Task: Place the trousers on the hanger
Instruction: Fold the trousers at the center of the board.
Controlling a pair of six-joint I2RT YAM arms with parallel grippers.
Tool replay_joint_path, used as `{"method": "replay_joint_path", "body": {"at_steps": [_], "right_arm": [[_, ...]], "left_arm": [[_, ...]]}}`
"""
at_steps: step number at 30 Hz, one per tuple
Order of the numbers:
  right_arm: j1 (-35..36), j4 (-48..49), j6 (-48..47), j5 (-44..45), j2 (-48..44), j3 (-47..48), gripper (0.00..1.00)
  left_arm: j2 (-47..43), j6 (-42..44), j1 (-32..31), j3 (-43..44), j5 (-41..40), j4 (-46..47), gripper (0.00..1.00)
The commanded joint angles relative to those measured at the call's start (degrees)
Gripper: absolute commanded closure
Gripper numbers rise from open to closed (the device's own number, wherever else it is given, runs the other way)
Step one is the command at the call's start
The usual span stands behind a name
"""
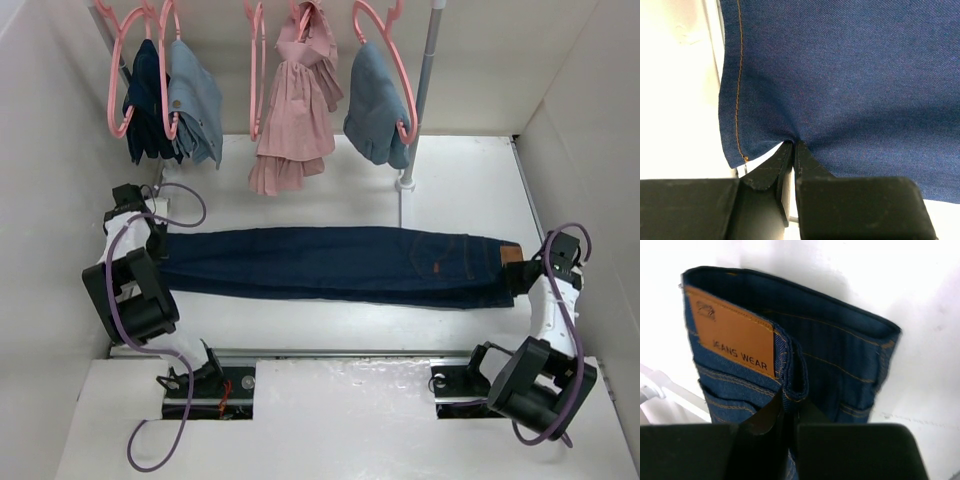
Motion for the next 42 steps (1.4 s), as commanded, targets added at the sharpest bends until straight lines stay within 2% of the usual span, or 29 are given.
{"method": "replay_joint_path", "body": {"at_steps": [1,4,5,6,7,9,10,11,13,14,17,24,26,27,28,29,30,31,32,38,42], "right_arm": [[-0.6,-4.5,4.2,3.2,-2.5,-0.1,1.0],[-0.6,-6.5,4.2,5.4,-2.5,1.2,0.99],[-0.6,-7.0,4.2,5.9,-2.5,1.2,0.93],[-0.6,-7.0,4.7,5.9,-2.5,0.7,0.83],[-0.6,-7.0,4.7,5.0,-2.5,-0.9,0.42],[-0.6,-6.4,7.1,4.2,-2.5,-2.6,0.06],[-0.6,-5.9,7.1,3.6,-2.5,-3.3,0.0],[-0.6,-5.4,7.1,3.5,-2.5,-4.5,0.0],[-0.6,-4.1,7.1,2.8,-1.9,-5.9,0.0],[-0.6,-2.9,7.1,2.8,-1.3,-7.1,0.0],[-0.6,3.2,5.0,1.6,3.1,-7.6,0.0],[-0.6,10.5,1.0,1.3,13.2,-5.2,0.0],[-0.6,13.4,1.0,-0.2,15.7,-5.2,0.11],[-0.6,14.0,1.0,-0.9,16.4,-5.8,0.22],[-0.6,14.6,1.0,-0.9,17.0,-5.8,0.37],[-0.6,16.1,1.0,-0.9,17.7,-6.3,0.68],[-0.6,16.7,1.0,-0.9,17.7,-6.3,0.8],[-0.6,17.7,1.0,-1.5,17.7,-6.9,0.86],[-0.6,19.1,0.4,-2.2,17.1,-7.6,1.0],[-0.6,19.1,-0.1,-4.2,13.3,-6.1,1.0],[-0.6,10.5,-6.4,7.1,3.3,4.7,1.0]], "left_arm": [[-2.3,1.1,0.5,0.9,-2.4,0.8,1.0],[-2.3,1.1,0.5,0.9,-2.5,0.8,1.0],[-1.5,1.6,0.5,0.4,-2.5,0.8,1.0],[-1.5,1.6,0.5,0.4,-2.5,0.8,1.0],[-0.5,1.6,0.5,-0.1,-2.5,0.8,1.0],[0.5,1.1,0.5,-0.1,-1.9,0.8,0.97],[1.2,1.1,0.5,-0.1,-1.9,0.8,0.93],[1.2,1.1,0.5,-0.7,-1.2,0.8,0.82],[1.2,1.1,0.5,-0.7,-0.6,0.8,0.69],[1.7,1.1,0.5,-0.7,-0.6,0.8,0.65],[2.3,0.6,0.5,-0.7,-0.6,0.8,0.59],[2.3,0.6,0.5,-1.3,-0.6,0.8,0.58],[2.3,0.6,0.5,-2.0,-0.6,0.8,0.58],[2.3,0.6,0.5,-2.6,-1.1,0.8,0.58],[2.3,0.0,0.5,-2.6,-1.1,0.8,0.58],[1.7,0.0,0.5,-2.6,-1.1,0.8,0.58],[1.7,0.0,0.5,-3.1,-1.7,0.8,0.56],[1.1,0.0,0.5,-3.1,-1.8,0.8,0.56],[0.3,0.0,0.5,-3.1,-2.3,0.8,0.53],[-1.0,1.2,0.5,-1.9,-2.3,-0.6,0.5],[-0.3,1.2,0.5,-1.3,-1.1,-1.2,0.5]]}}
